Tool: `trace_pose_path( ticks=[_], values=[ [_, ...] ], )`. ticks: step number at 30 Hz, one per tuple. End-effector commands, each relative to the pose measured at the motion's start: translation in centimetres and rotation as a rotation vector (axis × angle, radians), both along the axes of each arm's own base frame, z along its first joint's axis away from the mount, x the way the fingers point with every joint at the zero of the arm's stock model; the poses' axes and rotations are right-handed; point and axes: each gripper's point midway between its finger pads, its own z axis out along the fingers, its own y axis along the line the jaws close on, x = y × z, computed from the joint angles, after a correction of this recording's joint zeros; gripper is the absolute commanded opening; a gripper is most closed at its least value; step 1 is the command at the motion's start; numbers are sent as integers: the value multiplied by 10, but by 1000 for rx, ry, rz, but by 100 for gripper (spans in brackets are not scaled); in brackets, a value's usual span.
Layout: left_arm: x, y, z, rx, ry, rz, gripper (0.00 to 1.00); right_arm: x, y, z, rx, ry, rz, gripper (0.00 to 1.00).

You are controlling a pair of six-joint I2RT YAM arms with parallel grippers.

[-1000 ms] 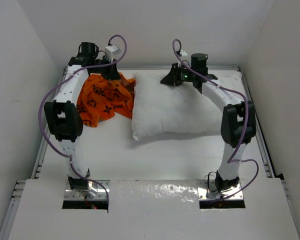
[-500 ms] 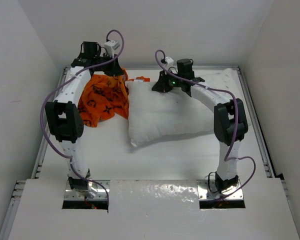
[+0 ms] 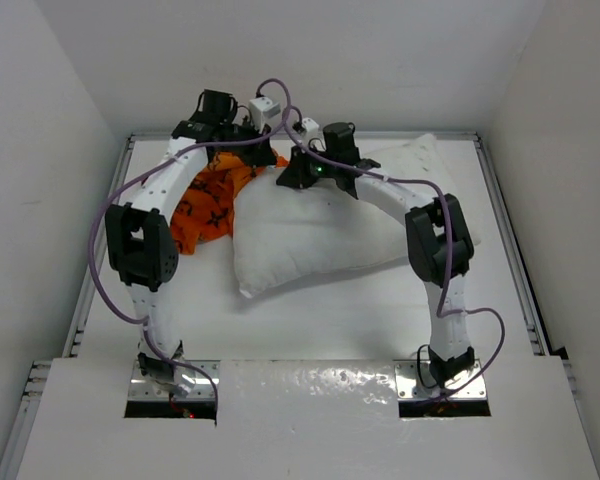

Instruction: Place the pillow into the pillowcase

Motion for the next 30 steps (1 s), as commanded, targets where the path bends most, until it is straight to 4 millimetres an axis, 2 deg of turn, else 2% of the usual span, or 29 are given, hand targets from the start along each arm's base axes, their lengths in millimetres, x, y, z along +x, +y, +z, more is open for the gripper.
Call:
trace_pose_path(
  ticks=[1, 2, 3, 5, 6, 7, 8, 10, 12, 13, 14, 15, 16, 17, 18, 19, 20, 21, 22, 23, 24, 25, 26, 27, 28, 29, 30],
  values=[
    [-15, -10, 44, -37, -121, -127, 0, 0, -3, 39, 171, 18, -102, 0],
    [-23, -12, 43, -31, -118, -164, 0, 14, -10, 49, 222, -9, -161, 0],
    [-37, -15, 39, -22, -104, -229, 0, 33, -29, 46, 264, 46, -297, 0],
    [-57, -31, 35, -4, -105, -321, 0, 58, -51, 47, 324, 66, -463, 0],
    [-66, -37, 35, 24, -126, -378, 0, 68, -70, 38, 365, 134, -573, 0],
    [-76, -50, 36, 29, -138, -423, 0, 82, -89, 38, 397, 122, -698, 0],
    [-79, -54, 39, 28, -153, -444, 0, 83, -102, 30, 423, 161, -765, 0],
    [-86, -58, 48, 0, -157, -475, 0, 89, -124, 30, 406, 119, -820, 0],
    [-87, -56, 39, 14, -134, -472, 0, 84, -121, 33, 348, 62, -744, 1],
    [-84, -55, 32, 27, -124, -459, 7, 67, -101, 36, 329, 53, -573, 11],
    [-84, -53, 15, 31, -55, -416, 17, 56, -98, 45, 269, -38, -443, 55],
    [-69, -47, 7, 71, -67, -352, 32, 38, -96, 36, 212, -1, -352, 90],
    [-63, -42, 3, 88, -55, -310, 52, 26, -98, 37, 173, -2, -285, 99],
    [-58, -36, 7, 91, -46, -266, 61, 18, -113, 54, 118, -82, -225, 99],
    [-50, -22, 13, 81, -41, -218, 69, 14, -124, 55, 75, -90, -226, 99],
    [-45, -13, 25, 48, -27, -166, 77, 13, -144, 50, -6, -101, -248, 99],
    [-39, -4, 33, 18, -15, -123, 80, 13, -150, 57, -31, -127, -261, 99],
    [-21, 22, 43, -15, -23, -32, 81, 14, -154, 68, -46, -161, -270, 99],
    [-12, 36, 50, -48, -14, 26, 82, 17, -156, 73, -58, -183, -272, 99],
    [4, 63, 62, -113, 5, 141, 81, 23, -151, 91, -31, -217, -250, 99],
    [9, 73, 65, -134, 15, 184, 79, 28, -145, 85, -14, -193, -232, 99],
    [13, 83, 68, -133, 0, 205, 66, 37, -138, 107, 31, -212, -216, 89],
    [9, 91, 64, -95, 0, 214, 56, 35, -126, 108, 63, -178, -161, 70],
    [5, 91, 57, -45, -17, 186, 45, 36, -121, 104, 66, -120, -152, 47],
    [-4, 93, 42, 59, -72, 104, 29, 52, -113, 111, 67, -122, -145, 9],
    [-17, 100, 20, 168, -41, 94, 25, 50, -99, 107, 33, -113, -124, 7],
    [-28, 90, 3, 239, -43, 41, 19, 47, -98, 89, -57, -56, -152, 13]
  ],
)
